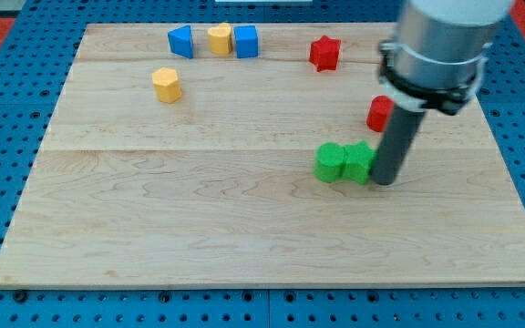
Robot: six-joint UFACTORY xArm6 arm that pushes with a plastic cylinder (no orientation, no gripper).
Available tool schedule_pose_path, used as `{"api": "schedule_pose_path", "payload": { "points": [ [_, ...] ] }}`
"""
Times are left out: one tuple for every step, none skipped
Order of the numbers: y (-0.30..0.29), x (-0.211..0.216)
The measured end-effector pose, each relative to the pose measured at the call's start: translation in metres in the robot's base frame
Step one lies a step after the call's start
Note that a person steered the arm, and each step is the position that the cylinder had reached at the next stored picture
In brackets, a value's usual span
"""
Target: Place the red circle close to the red star
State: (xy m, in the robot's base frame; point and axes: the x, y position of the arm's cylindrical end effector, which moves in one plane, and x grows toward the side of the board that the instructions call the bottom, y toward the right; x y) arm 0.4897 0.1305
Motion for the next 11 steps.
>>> {"api": "schedule_pose_path", "payload": {
  "points": [
    [0.043, -0.035],
    [0.010, -0.076],
    [-0.023, -0.123],
    [-0.017, -0.075],
    [0.035, -0.100],
    [0.032, -0.144],
    [-0.006, -0.157],
    [-0.012, -0.144],
    [-0.056, -0.146],
    [-0.125, -0.207],
    [-0.068, -0.272]
  ]
}}
